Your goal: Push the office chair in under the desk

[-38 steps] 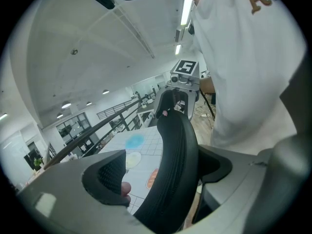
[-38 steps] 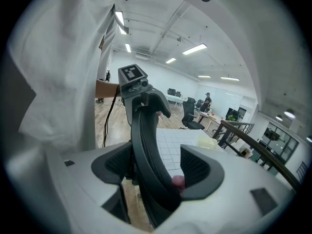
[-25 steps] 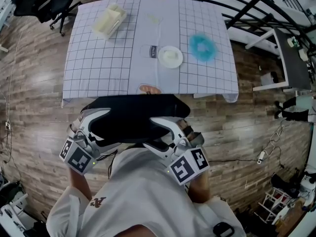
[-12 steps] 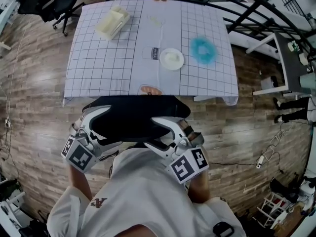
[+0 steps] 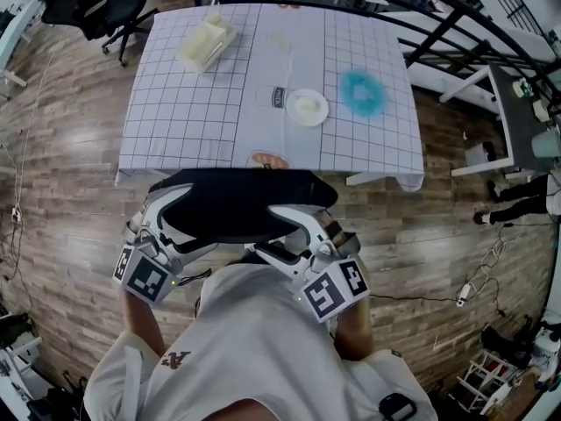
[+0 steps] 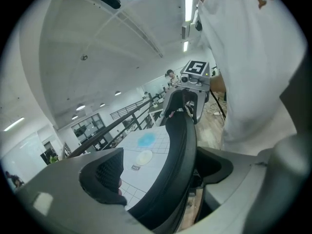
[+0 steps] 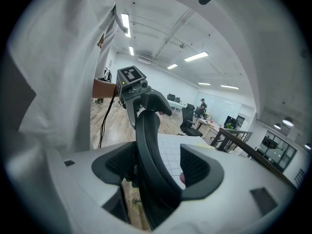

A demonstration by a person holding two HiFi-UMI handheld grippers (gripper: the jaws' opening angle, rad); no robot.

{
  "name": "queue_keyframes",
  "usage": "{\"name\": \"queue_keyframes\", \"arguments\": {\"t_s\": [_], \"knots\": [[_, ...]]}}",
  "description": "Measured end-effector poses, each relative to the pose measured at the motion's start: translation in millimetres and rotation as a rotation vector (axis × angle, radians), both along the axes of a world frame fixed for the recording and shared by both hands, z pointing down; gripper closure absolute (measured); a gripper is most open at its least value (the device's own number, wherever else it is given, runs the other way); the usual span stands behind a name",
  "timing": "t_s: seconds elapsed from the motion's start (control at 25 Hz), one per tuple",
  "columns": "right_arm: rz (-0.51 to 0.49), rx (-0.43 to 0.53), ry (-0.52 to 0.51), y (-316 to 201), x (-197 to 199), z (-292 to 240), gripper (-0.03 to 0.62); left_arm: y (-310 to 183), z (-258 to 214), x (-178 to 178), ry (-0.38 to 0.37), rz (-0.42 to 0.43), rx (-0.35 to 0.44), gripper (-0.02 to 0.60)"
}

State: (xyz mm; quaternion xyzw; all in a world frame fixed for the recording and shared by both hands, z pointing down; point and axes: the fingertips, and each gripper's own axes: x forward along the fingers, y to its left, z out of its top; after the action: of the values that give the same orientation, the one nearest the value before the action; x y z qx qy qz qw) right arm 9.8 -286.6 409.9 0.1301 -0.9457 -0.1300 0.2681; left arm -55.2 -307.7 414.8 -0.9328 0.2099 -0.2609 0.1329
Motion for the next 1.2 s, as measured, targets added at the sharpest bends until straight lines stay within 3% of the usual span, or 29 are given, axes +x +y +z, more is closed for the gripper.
{"name": "queue_keyframes", "arguments": {"t_s": [0.24, 0.4, 0.6, 0.8, 0.88, 1.2], "knots": [[-0.033, 0.005, -0.122, 12.2, -0.2, -22.5, 0.287, 12.3, -41.2, 1.3, 0.186, -0.038, -0.012, 0.150], [-0.016, 0.016, -0.243, 11.1, 1.7, -43.4, 0.332, 14.6, -60.7, 5.6, 0.310, -0.077, 0.034, 0.289], [0.044, 0.048, -0.343, 1.2, 9.0, -62.6, 0.428, 12.0, -71.4, 10.5, 0.365, -0.110, 0.073, 0.407], [0.118, 0.063, -0.445, -10.6, 19.6, -78.7, 0.588, 6.3, -80.2, 10.6, 0.388, -0.165, 0.112, 0.528], [0.125, 0.052, -0.453, -11.9, 20.0, -78.2, 0.591, 4.1, -83.4, 9.2, 0.402, -0.185, 0.119, 0.575], [0.115, 0.017, -0.465, -11.5, 16.0, -74.8, 0.592, -0.7, -89.0, 7.8, 0.438, -0.228, 0.120, 0.581]]}}
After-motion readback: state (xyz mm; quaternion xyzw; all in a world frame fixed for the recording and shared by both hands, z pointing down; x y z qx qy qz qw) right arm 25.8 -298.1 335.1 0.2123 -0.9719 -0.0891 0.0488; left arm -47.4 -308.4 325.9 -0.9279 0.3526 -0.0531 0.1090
